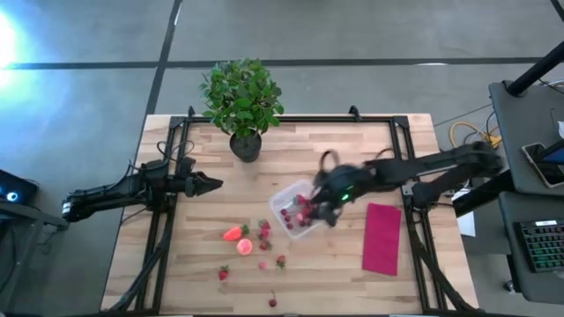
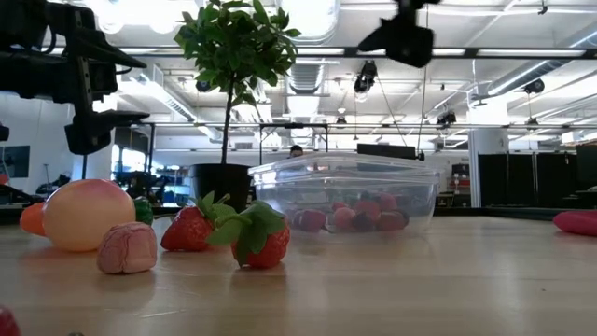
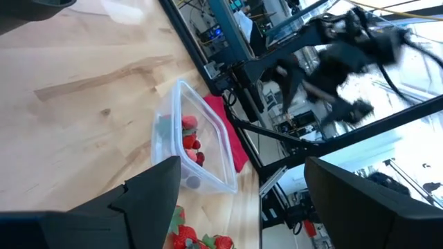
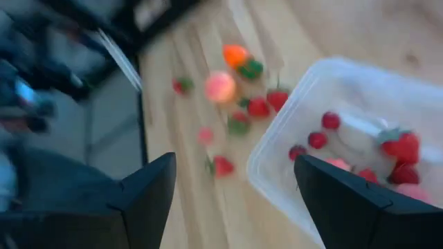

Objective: Pick and placing Produce into tupperware
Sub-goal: Put the red cherry into the transparent bin

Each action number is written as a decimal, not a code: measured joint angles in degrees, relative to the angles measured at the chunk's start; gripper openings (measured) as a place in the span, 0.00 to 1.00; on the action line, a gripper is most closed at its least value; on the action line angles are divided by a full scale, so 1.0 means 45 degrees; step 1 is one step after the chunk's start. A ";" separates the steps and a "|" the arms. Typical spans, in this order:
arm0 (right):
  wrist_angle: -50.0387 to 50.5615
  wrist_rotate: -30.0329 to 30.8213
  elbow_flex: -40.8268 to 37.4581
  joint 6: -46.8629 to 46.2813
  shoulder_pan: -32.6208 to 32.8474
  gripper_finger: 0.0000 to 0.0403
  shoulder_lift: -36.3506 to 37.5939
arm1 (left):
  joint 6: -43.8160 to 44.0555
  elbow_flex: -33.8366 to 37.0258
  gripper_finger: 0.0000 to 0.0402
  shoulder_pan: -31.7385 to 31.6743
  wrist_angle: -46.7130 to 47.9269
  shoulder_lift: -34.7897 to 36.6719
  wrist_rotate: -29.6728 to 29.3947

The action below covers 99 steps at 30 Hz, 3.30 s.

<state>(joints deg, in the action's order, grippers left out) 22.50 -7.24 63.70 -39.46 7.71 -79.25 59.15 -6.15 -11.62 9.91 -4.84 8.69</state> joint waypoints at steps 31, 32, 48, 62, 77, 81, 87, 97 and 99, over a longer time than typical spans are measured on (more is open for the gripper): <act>-0.3812 0.1195 -1.0304 0.2973 -0.2172 0.71 1.3789 | -0.0578 0.0000 0.73 -0.0001 -0.0243 0.0000 -0.0706; -0.3804 0.1195 -1.0478 0.2977 -0.2172 0.71 1.4089 | -0.0629 0.0000 0.73 -0.0001 -0.0307 0.0000 -0.0714; -0.3847 0.1024 -1.2807 0.3226 -0.2172 0.71 1.7613 | -0.2598 0.0000 0.73 -0.0004 -0.3753 0.0000 -0.0704; -0.6560 0.0850 -1.3852 0.3976 -0.2190 0.71 1.7125 | -0.3612 0.0000 0.73 0.0000 -0.5338 -0.0103 0.0381; -0.4939 0.0971 -1.3842 0.2861 -0.2196 0.71 1.7011 | -0.7501 -0.2135 0.73 0.0005 -0.0083 -0.2719 0.4132; -0.4948 0.0971 -1.3842 0.2861 -0.2196 0.71 1.6853 | -0.9391 -0.3644 0.73 0.0166 0.2675 -0.3759 0.4811; -0.4949 0.0971 -1.3842 0.2861 -0.2196 0.71 1.6836 | -1.1554 -0.5577 0.73 0.0963 0.6234 -0.5097 0.4393; -0.4954 0.0967 -1.3842 0.2861 -0.2196 0.71 1.6836 | -0.9295 -0.6827 0.73 0.2617 0.4401 -0.5952 0.4235; -0.4954 0.0967 -1.3842 0.2865 -0.2196 0.71 1.6836 | -0.8853 -0.6887 0.73 0.3290 0.4489 -0.6193 0.4197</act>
<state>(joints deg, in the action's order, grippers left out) 0.21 -2.89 1.41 -26.57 -2.17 -3.49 19.32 -37.15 3.19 30.11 -32.71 27.58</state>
